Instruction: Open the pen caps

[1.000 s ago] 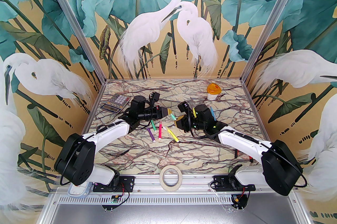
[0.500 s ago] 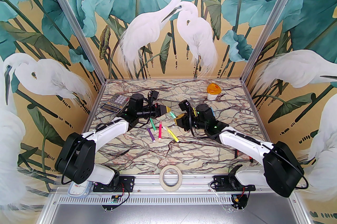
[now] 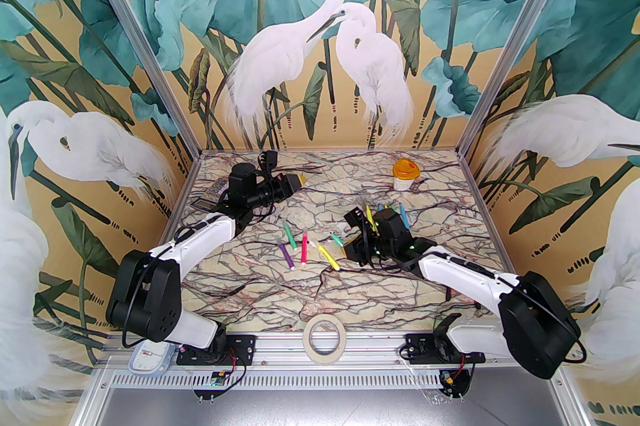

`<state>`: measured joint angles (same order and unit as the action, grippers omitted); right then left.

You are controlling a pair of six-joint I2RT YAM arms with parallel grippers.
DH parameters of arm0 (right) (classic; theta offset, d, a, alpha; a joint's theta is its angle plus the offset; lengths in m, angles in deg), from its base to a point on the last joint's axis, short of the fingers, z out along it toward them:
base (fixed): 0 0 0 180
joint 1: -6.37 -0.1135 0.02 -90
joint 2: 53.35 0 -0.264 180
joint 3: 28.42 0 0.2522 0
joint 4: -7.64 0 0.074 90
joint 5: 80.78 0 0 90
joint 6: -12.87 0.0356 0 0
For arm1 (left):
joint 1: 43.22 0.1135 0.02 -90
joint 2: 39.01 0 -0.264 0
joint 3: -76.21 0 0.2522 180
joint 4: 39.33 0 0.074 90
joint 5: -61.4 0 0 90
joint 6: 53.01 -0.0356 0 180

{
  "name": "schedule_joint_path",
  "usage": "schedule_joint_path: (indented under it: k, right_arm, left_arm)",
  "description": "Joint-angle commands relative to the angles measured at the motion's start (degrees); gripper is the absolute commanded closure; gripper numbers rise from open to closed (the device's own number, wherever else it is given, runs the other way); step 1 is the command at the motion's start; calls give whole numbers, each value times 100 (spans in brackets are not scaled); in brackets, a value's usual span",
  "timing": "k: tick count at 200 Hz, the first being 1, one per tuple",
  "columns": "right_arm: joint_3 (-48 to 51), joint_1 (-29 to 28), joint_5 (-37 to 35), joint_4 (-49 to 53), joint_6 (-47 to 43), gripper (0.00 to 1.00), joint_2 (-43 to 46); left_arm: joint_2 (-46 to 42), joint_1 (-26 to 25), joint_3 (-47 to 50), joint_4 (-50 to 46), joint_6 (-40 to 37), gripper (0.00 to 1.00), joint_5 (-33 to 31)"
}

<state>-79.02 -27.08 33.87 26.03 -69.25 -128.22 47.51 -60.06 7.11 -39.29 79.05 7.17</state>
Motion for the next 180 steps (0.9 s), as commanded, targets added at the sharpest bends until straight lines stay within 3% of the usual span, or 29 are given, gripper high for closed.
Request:
schedule_joint_path:
  k: [1, 36, 69, 180]
  right_arm:
    - [-50, 164, -425, 25, 188, 100, 81]
    - [-288, 382, -1140, -31, 438, 100, -320]
    - [-583, 454, -1513, -185, 638, 100, -901]
    - [-1772, 561, -2755, 166, 1009, 100, -2523]
  left_arm:
    - [213, -12, -372, -795, -451, 100, -239]
    - [603, -23, -1046, -2589, -1449, 100, -1035]
    - [1020, -33, -1595, -3700, -2059, 100, -1731]
    - [2391, -228, -2887, -5256, -2839, 100, -2866]
